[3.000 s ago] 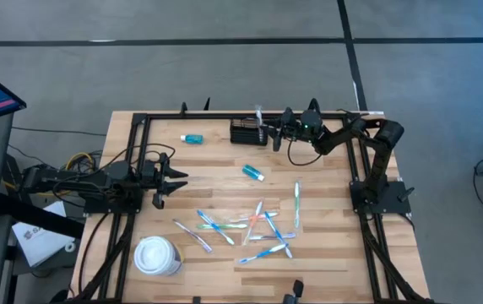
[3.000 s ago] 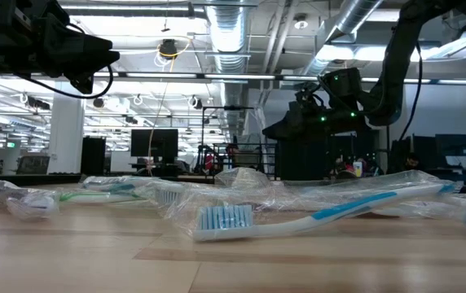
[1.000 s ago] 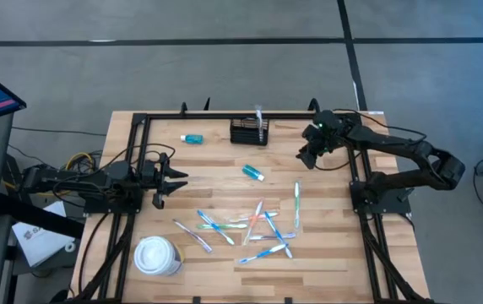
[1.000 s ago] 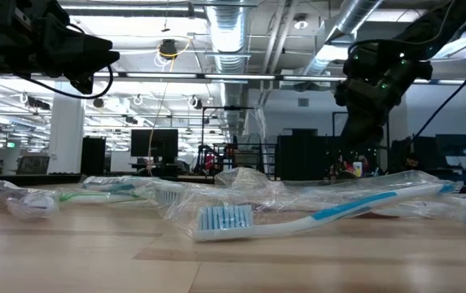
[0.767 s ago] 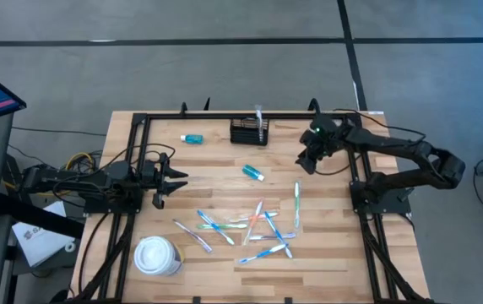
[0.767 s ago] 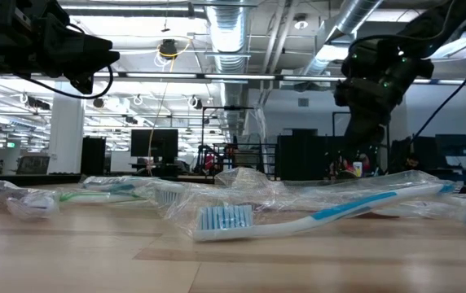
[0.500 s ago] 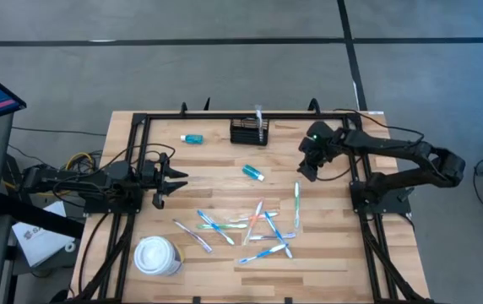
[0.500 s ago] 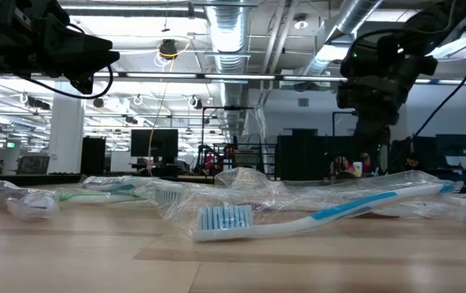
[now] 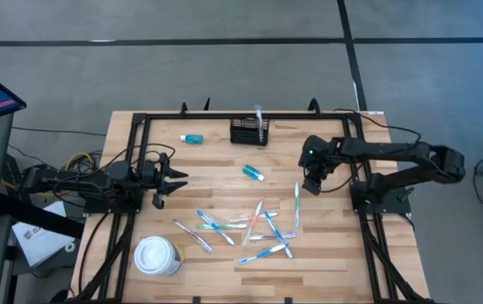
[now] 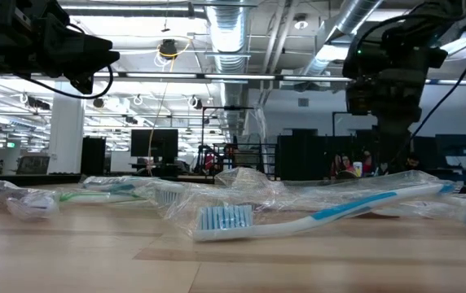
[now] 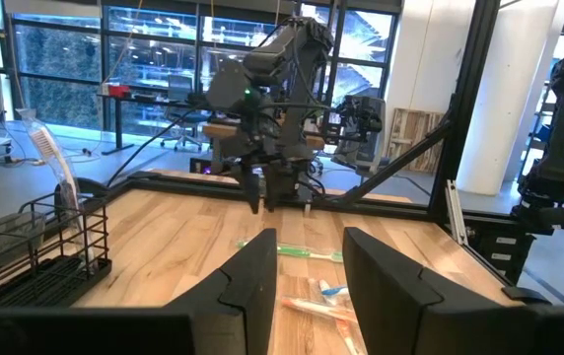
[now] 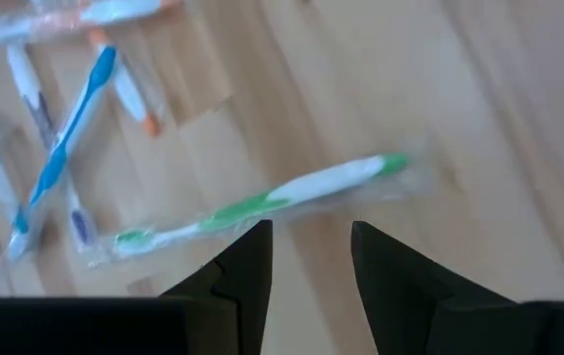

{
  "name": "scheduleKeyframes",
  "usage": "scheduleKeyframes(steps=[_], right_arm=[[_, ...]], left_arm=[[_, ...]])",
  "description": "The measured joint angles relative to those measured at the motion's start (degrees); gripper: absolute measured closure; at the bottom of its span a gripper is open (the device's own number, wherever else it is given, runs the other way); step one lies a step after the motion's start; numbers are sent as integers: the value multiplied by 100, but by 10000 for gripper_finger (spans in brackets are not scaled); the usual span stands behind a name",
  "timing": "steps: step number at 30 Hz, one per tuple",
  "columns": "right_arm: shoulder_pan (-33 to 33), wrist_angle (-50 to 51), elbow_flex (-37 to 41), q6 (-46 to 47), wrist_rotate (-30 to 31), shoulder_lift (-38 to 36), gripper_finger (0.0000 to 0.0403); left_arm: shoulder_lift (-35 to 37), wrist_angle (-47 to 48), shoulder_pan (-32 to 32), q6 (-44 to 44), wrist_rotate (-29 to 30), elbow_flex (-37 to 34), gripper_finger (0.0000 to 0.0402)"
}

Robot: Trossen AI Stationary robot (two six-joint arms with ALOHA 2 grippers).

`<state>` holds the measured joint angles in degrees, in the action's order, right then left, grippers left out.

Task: Pick & Place toothbrushing station
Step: Put the green toothbrush into the mesh organizer

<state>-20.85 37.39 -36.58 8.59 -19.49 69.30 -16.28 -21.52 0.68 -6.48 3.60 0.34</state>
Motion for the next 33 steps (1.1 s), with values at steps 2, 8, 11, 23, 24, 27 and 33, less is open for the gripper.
scheduleKeyframes(steps=[2,8,11,23,24,27,33], right_arm=[[156,33,0,86,0,0,272],[595,91,0,315,1,0,272],[780,124,0,396,12,0,272],[1455,151,0,952,316,42,272],[1517,153,0,1001,334,42,272],[1730,149,0,1190,360,42,272],[2166,142,0,1512,506,42,272]], left_arm=[[1,1,0,-1,-1,2,289],[1,2,-1,-2,-1,2,289],[0,2,0,0,-1,1,289],[1,2,-1,-1,-1,1,289],[0,2,0,-1,-1,0,289],[-1,2,1,-1,-1,1,289],[0,2,-1,-2,-1,1,289]])
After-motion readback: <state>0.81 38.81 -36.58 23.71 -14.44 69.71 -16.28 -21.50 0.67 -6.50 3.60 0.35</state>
